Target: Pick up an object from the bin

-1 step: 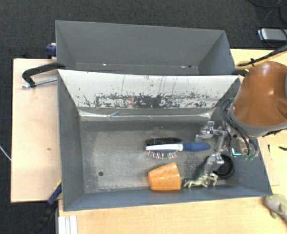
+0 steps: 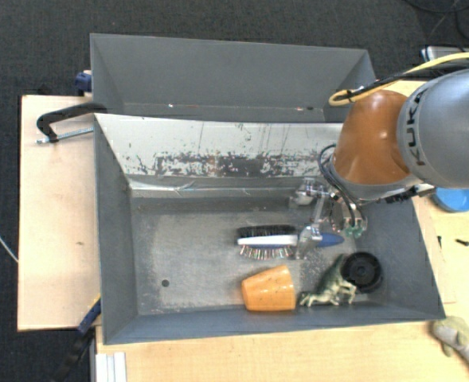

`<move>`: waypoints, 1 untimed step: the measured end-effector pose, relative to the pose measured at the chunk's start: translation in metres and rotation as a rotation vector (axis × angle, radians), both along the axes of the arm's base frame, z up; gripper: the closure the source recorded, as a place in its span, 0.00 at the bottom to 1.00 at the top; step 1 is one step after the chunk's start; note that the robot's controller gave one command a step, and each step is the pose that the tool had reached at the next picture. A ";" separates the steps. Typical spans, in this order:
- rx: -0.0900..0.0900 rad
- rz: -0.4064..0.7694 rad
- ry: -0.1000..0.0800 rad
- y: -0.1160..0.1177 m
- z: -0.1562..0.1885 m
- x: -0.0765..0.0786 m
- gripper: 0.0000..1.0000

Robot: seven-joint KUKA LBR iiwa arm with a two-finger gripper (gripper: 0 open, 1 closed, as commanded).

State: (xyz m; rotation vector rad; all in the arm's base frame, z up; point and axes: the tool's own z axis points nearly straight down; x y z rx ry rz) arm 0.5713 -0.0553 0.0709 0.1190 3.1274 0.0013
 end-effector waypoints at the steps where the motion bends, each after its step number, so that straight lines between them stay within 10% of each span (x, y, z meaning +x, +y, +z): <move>1: -0.001 -0.055 0.002 -0.036 0.032 0.002 0.00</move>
Offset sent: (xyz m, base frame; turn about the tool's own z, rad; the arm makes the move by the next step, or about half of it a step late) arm -0.0002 -0.0348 0.0291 0.0523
